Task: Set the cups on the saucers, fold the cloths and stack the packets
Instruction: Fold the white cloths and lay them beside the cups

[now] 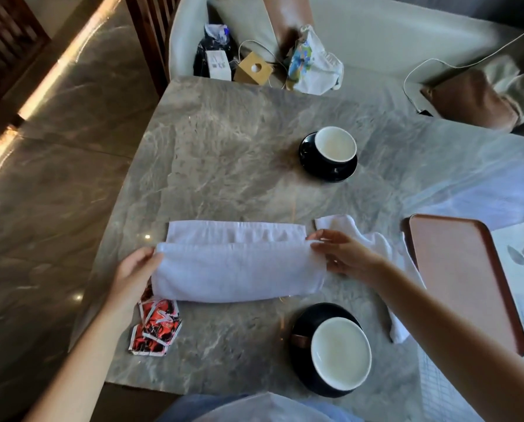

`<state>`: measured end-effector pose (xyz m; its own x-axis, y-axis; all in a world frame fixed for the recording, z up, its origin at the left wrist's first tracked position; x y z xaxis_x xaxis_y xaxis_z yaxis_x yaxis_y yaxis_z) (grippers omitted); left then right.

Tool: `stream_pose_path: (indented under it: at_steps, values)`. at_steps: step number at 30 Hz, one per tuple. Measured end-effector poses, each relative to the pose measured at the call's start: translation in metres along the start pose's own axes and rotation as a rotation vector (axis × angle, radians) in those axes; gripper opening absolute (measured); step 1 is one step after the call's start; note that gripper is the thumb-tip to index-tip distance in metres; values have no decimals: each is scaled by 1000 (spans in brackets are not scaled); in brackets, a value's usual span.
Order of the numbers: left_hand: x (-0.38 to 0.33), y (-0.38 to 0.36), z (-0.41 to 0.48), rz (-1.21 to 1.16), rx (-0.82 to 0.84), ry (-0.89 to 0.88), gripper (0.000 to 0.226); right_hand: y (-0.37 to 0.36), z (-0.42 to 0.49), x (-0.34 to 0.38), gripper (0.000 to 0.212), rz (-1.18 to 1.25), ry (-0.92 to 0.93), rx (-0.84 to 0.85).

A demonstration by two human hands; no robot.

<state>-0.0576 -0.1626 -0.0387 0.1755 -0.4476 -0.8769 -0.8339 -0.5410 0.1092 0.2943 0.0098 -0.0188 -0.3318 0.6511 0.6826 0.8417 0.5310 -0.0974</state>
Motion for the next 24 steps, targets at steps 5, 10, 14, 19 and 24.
stream_pose_path:
  at_steps: [5, 10, 14, 19, 24]
  values:
    - [-16, -24, 41, 156, -11, -64, 8, -2, 31, 14, 14, -222, 138, -316]
    - [-10, -34, 68, 239, -54, -19, 6, 0, 51, 17, 22, -442, 204, -495]
    - [-11, -36, 76, 215, -114, -1, 6, 1, 56, 16, 18, -476, 235, -551]
    - [-9, -40, 79, 254, -154, -7, 8, 1, 57, 16, 18, -573, 251, -624]
    - [-6, -42, 81, 286, -203, -5, 10, 0, 61, 17, 19, -615, 223, -655]
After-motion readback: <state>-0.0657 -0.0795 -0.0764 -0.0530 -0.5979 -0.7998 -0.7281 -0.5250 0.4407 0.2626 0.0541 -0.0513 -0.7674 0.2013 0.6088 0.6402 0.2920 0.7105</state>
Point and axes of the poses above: each hand's wrist, its own z-axis towards the middle knuckle, its own y-axis out of the back of the hand, x = y × z, the point moved 5 cm from there along z, towards the middle knuckle, and after that the axes turned 1 degree about x, right-handed, at the moved point
